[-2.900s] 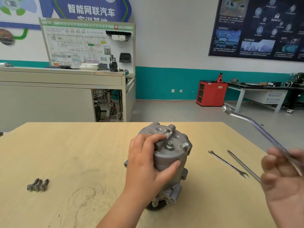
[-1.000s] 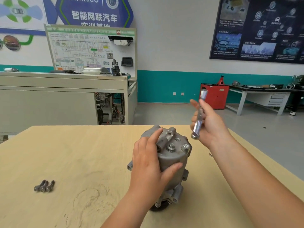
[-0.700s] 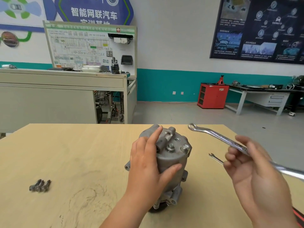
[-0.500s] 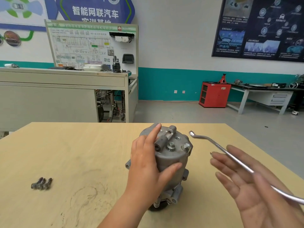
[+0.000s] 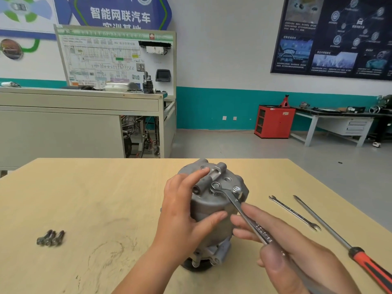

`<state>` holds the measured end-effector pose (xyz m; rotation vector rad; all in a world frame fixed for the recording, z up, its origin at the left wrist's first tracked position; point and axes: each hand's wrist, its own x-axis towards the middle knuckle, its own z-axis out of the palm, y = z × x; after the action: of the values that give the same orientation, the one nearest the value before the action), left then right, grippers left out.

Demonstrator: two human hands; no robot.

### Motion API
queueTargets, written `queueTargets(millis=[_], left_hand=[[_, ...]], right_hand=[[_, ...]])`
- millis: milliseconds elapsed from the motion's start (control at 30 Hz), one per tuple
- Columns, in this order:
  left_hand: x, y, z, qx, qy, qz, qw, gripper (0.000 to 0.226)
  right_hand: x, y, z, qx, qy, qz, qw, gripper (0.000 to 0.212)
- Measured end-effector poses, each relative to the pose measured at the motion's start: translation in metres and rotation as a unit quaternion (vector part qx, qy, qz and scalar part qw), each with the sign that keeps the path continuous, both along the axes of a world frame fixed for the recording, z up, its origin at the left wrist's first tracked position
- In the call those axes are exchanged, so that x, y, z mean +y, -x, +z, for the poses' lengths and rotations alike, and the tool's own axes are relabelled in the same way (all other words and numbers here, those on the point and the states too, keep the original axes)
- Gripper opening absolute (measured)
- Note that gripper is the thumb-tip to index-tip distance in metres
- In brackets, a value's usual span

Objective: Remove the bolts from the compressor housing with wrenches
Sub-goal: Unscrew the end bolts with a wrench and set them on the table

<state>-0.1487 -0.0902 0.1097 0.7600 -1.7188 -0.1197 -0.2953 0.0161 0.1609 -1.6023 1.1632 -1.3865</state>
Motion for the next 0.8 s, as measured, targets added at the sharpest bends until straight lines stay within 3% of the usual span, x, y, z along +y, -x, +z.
queueTargets(millis=[100, 167, 267, 300, 400, 500, 633, 700, 800], left_hand=[[-0.002, -0.003, 0.001, -0.023, -0.012, 0.002, 1.000, 0.052], [-0.002, -0.004, 0.001, -0.025, -0.022, -0.002, 0.999, 0.046], [0.000, -0.005, 0.001, -0.029, -0.044, -0.012, 0.999, 0.046], [0.001, -0.005, 0.001, -0.033, -0.051, -0.014, 0.998, 0.047], [0.002, -0.005, 0.002, -0.043, -0.065, -0.016, 0.997, 0.049], [0.003, -0.004, 0.003, -0.051, -0.065, -0.010, 0.996, 0.049], [0.003, -0.001, 0.004, -0.059, -0.044, 0.009, 0.997, 0.050], [0.003, -0.001, 0.003, -0.057, -0.032, 0.018, 0.998, 0.049], [0.003, -0.001, 0.003, -0.057, -0.022, 0.020, 0.998, 0.049]], right_hand=[[0.000, 0.005, -0.003, -0.009, 0.024, 0.027, 0.999, 0.047], [-0.002, 0.007, -0.007, -0.088, 0.019, 0.064, 0.994, 0.051], [-0.034, 0.020, -0.014, -0.260, 0.034, -0.034, 0.964, 0.025], [-0.053, 0.027, -0.017, -0.275, 0.034, -0.088, 0.957, 0.020], [-0.124, 0.037, 0.001, -0.168, -0.013, -0.191, 0.967, 0.021], [-0.177, 0.021, 0.033, 0.036, -0.099, -0.123, 0.987, 0.022], [-0.200, -0.022, 0.063, 0.235, -0.088, -0.081, 0.965, 0.014], [-0.200, -0.034, 0.070, 0.269, -0.068, -0.079, 0.958, 0.012], [-0.199, -0.037, 0.069, 0.219, -0.059, -0.023, 0.974, 0.013]])
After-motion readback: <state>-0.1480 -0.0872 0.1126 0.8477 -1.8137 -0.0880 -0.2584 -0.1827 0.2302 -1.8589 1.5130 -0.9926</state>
